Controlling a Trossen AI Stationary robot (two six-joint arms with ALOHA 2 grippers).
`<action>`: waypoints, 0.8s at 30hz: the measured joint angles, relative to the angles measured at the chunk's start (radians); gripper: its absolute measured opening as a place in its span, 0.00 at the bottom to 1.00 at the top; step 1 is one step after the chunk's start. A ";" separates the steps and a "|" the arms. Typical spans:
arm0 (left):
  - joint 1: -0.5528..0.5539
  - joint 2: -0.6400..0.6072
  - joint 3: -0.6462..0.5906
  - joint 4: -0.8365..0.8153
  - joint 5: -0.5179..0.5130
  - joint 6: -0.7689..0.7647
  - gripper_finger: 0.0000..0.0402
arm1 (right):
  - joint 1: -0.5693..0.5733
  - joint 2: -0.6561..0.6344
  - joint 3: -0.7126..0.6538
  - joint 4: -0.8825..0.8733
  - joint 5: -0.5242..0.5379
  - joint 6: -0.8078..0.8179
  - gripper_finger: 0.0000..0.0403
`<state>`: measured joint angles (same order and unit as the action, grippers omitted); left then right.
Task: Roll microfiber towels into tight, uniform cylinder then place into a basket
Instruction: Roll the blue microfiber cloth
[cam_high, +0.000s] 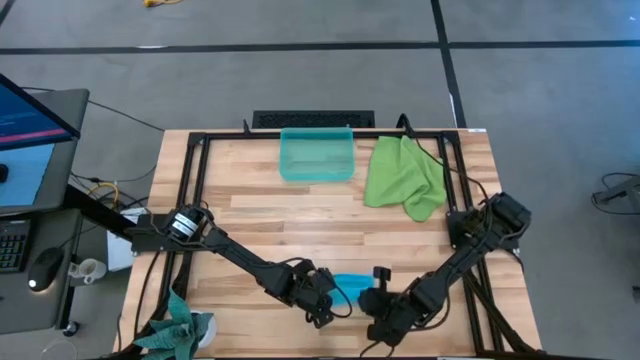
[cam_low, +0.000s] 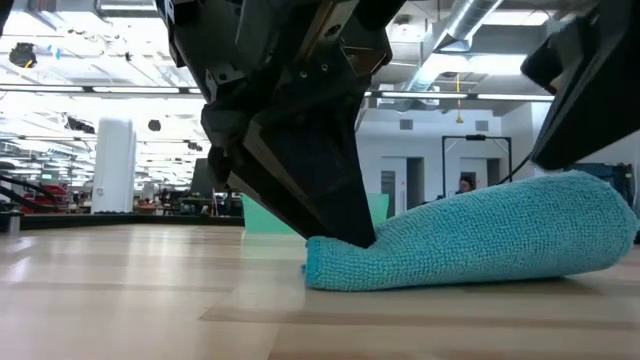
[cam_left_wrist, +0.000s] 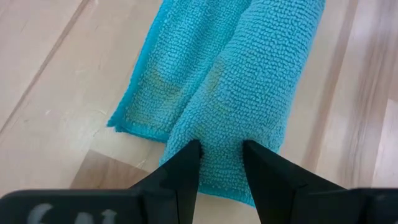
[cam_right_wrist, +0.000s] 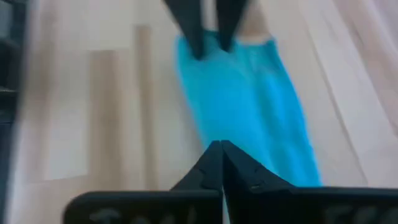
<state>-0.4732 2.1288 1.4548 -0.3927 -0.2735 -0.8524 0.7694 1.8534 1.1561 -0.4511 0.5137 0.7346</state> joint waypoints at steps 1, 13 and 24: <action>0.000 0.000 0.000 0.000 0.001 0.000 0.30 | -0.006 0.000 0.000 -0.025 -0.003 0.020 0.03; 0.000 0.000 0.000 0.000 0.002 -0.001 0.30 | -0.028 0.000 0.000 -0.075 -0.016 0.078 0.04; 0.000 -0.001 0.001 0.003 -0.001 0.025 0.30 | -0.061 0.000 -0.032 -0.086 -0.019 0.109 0.04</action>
<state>-0.4732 2.1277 1.4554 -0.3901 -0.2745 -0.8279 0.7087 1.8534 1.1243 -0.5369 0.4946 0.8440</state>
